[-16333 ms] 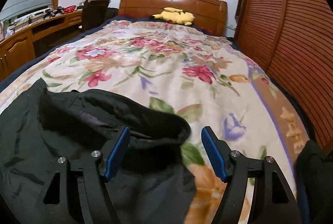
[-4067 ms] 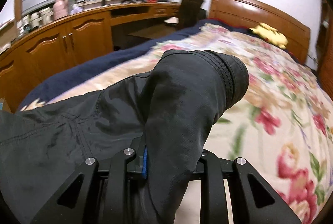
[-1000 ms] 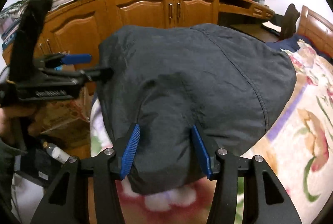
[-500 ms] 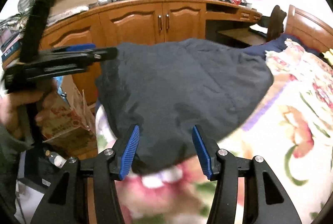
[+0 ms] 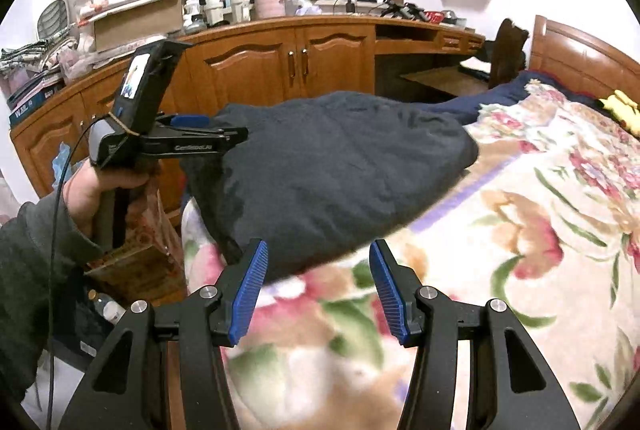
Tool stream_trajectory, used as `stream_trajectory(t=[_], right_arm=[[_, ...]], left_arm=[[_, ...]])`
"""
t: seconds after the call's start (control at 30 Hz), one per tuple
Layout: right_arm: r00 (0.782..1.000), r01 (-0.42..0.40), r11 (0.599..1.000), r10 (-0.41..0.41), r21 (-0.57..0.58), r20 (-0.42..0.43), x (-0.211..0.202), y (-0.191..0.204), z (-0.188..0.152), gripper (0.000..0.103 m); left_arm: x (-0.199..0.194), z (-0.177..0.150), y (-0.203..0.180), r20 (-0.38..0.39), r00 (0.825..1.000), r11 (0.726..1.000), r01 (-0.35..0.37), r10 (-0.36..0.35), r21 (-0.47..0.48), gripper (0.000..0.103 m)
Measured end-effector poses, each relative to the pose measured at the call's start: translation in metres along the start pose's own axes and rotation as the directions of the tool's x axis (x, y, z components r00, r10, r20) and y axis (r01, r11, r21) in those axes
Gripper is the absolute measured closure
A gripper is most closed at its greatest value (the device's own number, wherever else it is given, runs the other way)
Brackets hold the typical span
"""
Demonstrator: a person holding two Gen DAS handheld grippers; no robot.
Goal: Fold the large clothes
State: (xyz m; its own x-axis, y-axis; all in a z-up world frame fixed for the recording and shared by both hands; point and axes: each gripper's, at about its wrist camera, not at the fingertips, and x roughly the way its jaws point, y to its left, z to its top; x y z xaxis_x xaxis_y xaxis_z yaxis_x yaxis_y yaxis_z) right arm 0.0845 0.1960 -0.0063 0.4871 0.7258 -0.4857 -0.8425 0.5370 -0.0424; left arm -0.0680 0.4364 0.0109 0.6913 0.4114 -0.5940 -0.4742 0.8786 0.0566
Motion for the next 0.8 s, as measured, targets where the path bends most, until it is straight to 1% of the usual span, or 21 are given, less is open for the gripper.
stream_trajectory(t=[0.07,0.1,0.17,0.2,0.27,0.33,0.43,0.47,0.6,0.7,0.8], right_arm=[[1.0,0.001,1.0,-0.001,0.018,0.007,-0.008,-0.003,-0.006,0.048],[1.0,0.001,1.0,-0.001,0.026,0.011,-0.012,-0.004,-0.01,0.048],[1.0,0.004,0.999,-0.005,0.041,0.023,-0.023,-0.008,-0.016,0.048],[1.0,0.006,0.999,-0.007,0.046,0.026,-0.028,-0.01,-0.019,0.048],[1.0,0.014,0.998,-0.016,0.054,0.027,-0.037,-0.013,-0.025,0.048],[0.999,0.021,0.998,-0.022,0.053,0.029,-0.045,-0.015,-0.029,0.046],[0.999,0.011,0.998,-0.013,0.062,0.035,-0.057,-0.016,-0.033,0.039],[0.999,0.007,0.998,-0.009,0.066,0.038,-0.061,-0.017,-0.034,0.034],[0.998,0.01,0.997,-0.015,0.081,0.057,-0.075,-0.019,-0.038,0.021],[0.997,0.02,0.996,-0.027,0.091,0.074,-0.086,-0.024,-0.044,0.017],[0.996,0.043,0.994,-0.05,0.097,0.074,-0.096,-0.029,-0.051,0.016]], left_arm=[[-0.007,0.001,-0.006,0.009,1.0,1.0,0.009,-0.009,0.012,0.02],[-0.015,0.002,-0.009,0.025,1.0,1.0,0.007,-0.007,0.015,0.019],[-0.024,0.004,-0.014,0.042,0.999,1.0,0.027,-0.027,0.016,0.016],[-0.03,0.005,-0.018,0.048,0.998,0.999,0.045,-0.046,0.017,0.014],[-0.04,0.008,-0.025,0.056,0.997,0.999,0.051,-0.052,0.017,0.01],[-0.05,0.01,-0.029,0.081,0.996,0.999,0.041,-0.042,0.011,0.0],[-0.067,0.011,-0.034,0.132,0.991,0.999,0.035,-0.034,0.001,0.0],[-0.072,0.011,-0.036,0.144,0.989,1.0,0.03,-0.03,0.003,0.0],[-0.085,0.009,-0.042,0.149,0.988,0.999,0.041,-0.041,0.005,0.0],[-0.095,0.006,-0.053,0.155,0.986,0.998,0.065,-0.066,0.013,0.0],[-0.1,0.001,-0.068,0.149,0.984,0.996,0.092,-0.094,0.02,0.0]])
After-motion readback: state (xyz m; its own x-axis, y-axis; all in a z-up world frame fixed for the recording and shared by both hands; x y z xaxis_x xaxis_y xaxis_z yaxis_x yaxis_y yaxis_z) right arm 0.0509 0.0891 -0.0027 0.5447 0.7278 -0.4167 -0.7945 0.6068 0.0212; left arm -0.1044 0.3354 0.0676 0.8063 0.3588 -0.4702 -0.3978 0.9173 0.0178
